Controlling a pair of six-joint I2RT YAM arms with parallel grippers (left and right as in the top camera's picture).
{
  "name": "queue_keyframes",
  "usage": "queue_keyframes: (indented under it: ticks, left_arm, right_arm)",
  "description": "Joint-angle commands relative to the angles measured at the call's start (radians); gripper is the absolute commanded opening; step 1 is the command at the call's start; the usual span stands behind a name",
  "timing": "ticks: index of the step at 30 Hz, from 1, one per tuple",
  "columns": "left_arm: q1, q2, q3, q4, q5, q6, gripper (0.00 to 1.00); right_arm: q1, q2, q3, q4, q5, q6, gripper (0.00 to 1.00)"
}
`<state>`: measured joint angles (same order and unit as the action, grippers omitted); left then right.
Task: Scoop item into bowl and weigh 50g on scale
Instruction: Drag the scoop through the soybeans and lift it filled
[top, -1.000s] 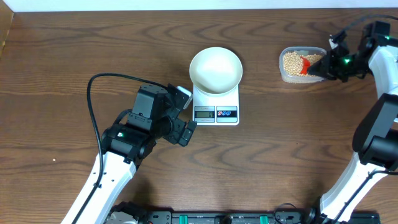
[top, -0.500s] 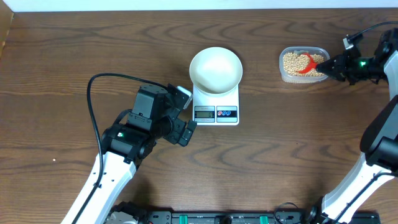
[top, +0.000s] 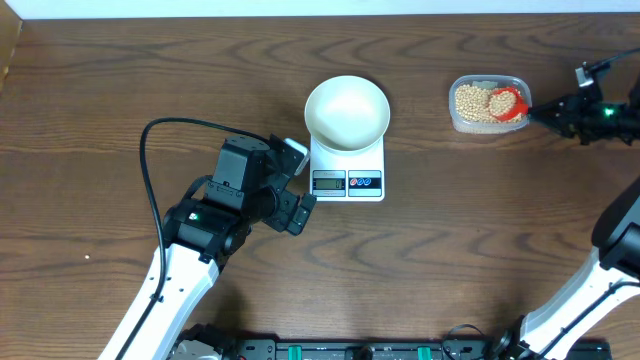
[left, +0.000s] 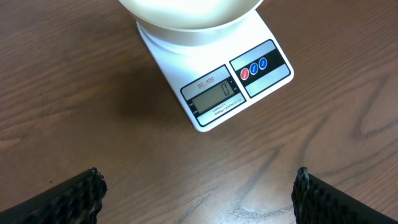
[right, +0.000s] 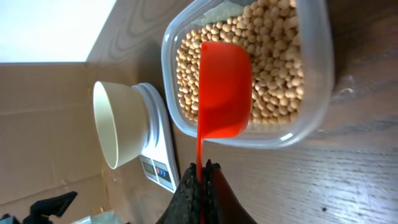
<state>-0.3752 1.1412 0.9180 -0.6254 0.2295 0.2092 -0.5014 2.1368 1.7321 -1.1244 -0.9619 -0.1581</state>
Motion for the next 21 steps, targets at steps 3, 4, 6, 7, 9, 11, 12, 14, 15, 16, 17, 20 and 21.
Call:
queue_keyframes:
  ticks: [3,4,6,7,9,11,12,14,15,16,17,20,21]
  left_arm:
    - [-0.001,0.004,-0.006,-0.002,-0.014,-0.005,0.98]
    - [-0.001,0.004,-0.006,-0.002,-0.014,-0.005,0.98]
    - [-0.001,0.004,-0.006,-0.002,-0.014,-0.005,0.98]
    - [-0.001,0.004,-0.006,-0.002,-0.013,-0.005,0.98]
    - [-0.001,0.004,-0.006,-0.002,-0.014,-0.005,0.98]
    - [-0.001,0.004,-0.006,-0.002,-0.013,-0.005,0.98]
    - [-0.001,0.004,-0.006,-0.002,-0.013,-0.005,0.98]
    - [-0.001,0.004,-0.006,-0.002,-0.014,-0.005,0.98]
    - [-0.001,0.004,-0.006,-0.002,-0.014,-0.005,0.98]
    - [-0.001,0.004,-0.006,-0.002,-0.014,-0.005,0.98]
    - [-0.001,0.004,-0.006,-0.002,-0.014,-0.005,0.98]
    - [-0.001,0.004,-0.006,-0.002,-0.014,-0.005,0.98]
    - [-0.001,0.004,-0.006,-0.002,-0.014,-0.005,0.98]
  right_arm:
    - [-0.031,0.01,0.0,-0.014,-0.121,-0.068,0.01]
    - [-0.035,0.01,0.0,-0.016,-0.126,-0.068,0.01]
    - [-0.041,0.01,0.0,-0.017,-0.141,-0.068,0.01]
    - [-0.044,0.01,0.0,-0.017,-0.145,-0.068,0.01]
    - [-0.051,0.01,0.0,-0.017,-0.153,-0.068,0.01]
    - [-0.056,0.01,0.0,-0.02,-0.158,-0.068,0.01]
    - [-0.058,0.01,0.0,-0.022,-0.16,-0.072,0.01]
    - [-0.063,0.01,0.0,-0.03,-0.181,-0.091,0.01]
    - [-0.065,0.01,0.0,-0.034,-0.192,-0.095,0.01]
    - [-0.065,0.01,0.0,-0.037,-0.204,-0.107,0.01]
    - [-0.065,0.01,0.0,-0.039,-0.219,-0.113,0.01]
    - [-0.065,0.01,0.0,-0.039,-0.245,-0.113,0.01]
    - [-0.065,0.01,0.0,-0.04,-0.251,-0.113,0.01]
